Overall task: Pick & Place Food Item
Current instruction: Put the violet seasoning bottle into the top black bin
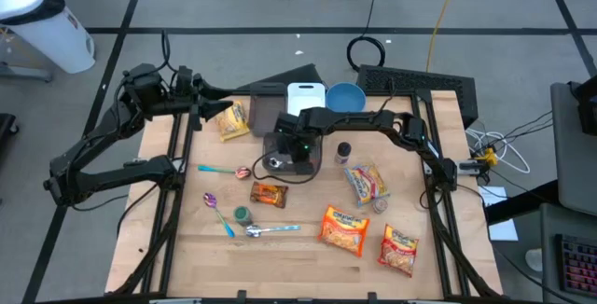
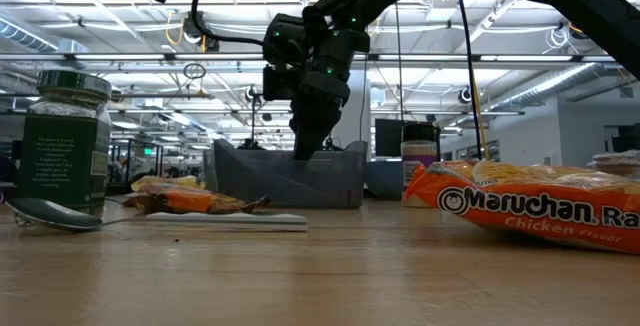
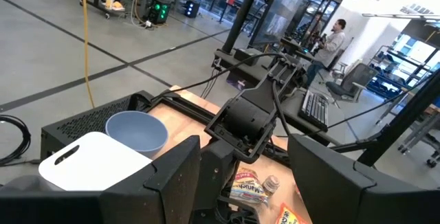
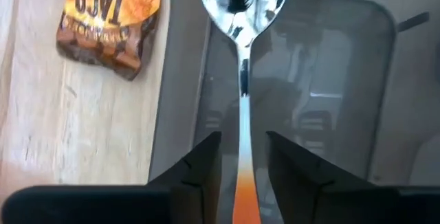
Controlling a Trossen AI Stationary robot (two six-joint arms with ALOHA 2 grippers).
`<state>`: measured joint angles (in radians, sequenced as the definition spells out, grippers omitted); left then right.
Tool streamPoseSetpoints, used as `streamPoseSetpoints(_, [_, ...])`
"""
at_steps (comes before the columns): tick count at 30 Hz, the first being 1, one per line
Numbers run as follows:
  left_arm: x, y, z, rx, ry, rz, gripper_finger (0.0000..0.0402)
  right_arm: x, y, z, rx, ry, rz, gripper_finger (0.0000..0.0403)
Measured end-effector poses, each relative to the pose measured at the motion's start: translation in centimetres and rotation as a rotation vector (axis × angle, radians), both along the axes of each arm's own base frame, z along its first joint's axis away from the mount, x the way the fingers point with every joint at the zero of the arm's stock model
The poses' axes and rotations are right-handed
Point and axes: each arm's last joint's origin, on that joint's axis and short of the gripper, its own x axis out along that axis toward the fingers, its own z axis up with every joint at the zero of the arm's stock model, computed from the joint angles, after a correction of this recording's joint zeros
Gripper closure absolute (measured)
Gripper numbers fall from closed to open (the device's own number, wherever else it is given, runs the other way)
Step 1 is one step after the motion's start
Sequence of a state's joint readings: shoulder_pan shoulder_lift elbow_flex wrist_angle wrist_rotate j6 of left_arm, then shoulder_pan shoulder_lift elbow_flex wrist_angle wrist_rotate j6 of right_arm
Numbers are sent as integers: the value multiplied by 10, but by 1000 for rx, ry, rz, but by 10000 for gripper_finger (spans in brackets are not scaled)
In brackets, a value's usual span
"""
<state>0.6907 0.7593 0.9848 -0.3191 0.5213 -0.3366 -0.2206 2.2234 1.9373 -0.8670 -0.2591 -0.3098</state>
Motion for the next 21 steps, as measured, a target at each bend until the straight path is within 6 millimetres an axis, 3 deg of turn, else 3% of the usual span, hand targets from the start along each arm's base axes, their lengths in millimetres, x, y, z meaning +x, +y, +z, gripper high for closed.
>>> streamPoseSetpoints(21, [0, 1, 0, 1, 1, 30, 172, 6, -2, 3, 32, -48, -111, 291])
